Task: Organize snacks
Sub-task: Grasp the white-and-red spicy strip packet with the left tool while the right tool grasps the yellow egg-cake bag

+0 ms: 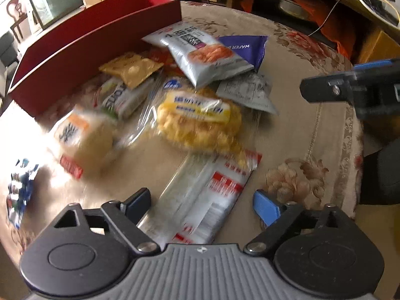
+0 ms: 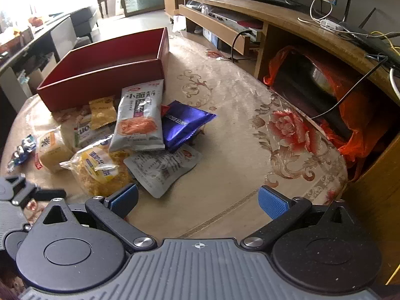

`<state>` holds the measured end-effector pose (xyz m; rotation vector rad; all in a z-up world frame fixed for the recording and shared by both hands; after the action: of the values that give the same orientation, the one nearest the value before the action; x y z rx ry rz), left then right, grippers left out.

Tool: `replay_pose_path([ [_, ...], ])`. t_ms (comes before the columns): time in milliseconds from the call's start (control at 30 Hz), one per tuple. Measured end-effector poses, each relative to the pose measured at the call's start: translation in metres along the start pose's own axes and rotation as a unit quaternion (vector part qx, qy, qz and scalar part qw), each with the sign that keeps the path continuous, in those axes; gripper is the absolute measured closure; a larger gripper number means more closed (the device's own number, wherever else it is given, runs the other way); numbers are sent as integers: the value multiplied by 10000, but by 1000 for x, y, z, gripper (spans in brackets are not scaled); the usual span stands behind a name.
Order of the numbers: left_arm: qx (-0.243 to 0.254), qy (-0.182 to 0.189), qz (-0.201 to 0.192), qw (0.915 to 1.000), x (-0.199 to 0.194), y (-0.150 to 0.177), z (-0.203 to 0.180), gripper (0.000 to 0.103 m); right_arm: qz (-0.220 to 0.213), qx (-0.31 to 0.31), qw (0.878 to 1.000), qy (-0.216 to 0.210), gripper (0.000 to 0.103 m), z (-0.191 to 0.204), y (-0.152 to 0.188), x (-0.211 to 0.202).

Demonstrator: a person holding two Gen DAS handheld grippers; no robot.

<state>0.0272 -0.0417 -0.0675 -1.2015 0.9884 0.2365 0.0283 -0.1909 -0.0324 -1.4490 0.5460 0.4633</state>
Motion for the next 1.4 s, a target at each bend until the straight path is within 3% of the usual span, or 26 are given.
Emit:
replay_pose_path([
  [67,16,28,-60,10000,-8,5,-3,33,-6,1,10000,-56,0,1,-1,0],
  [133,-6,60,-70,10000,-17,10,-7,41,-37,-41,9999,-118,1,4,-2,-2],
  [267,-181,264,37,9995,-33,18,-11,49,-65,-175,9995,-251,2,11,-3,-4],
  [400,-160,320,77,9993,-39,18,-15,49,-148,-283,9990,-319,2,14,-5,-8],
  [533,97,105,14,9999,-26,8,-26,36,-95,-235,9991,-349,2,14,-5,-5],
  [633,258,30,94,9996,-19,8,-34,35,-79,-283,9988,-404,2,17,-7,-3],
  [767,-70,22,145,9999,-26,10,-21,51,-87,-480,9969,-619,2,25,-16,-1],
  [1000,-627,-220,176,9976,-40,24,8,54,139,-1288,9832,-1283,2,67,-25,23],
  [1200,-1171,-376,146,9923,-46,32,38,54,689,-1396,9674,-1997,2,98,-23,50],
  [1333,-1302,-393,103,9906,-46,34,46,54,1000,-1538,9610,-2069,2,111,-18,75],
  [1400,-1339,-393,87,9902,-47,36,49,54,1091,-1592,9632,-1871,2,116,-15,87],
])
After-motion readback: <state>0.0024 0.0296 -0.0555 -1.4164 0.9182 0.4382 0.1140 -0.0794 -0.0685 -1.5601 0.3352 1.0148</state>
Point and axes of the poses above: each gripper's, at about its wrist camera, not at the fingertips, and x roughly the way its jaws point, z to its left, y to its underside, the point moved 1 cm from there along x, roughly the way its jaws point, and after that the axes turned 15 degrees about -z, right-handed, at the moved point
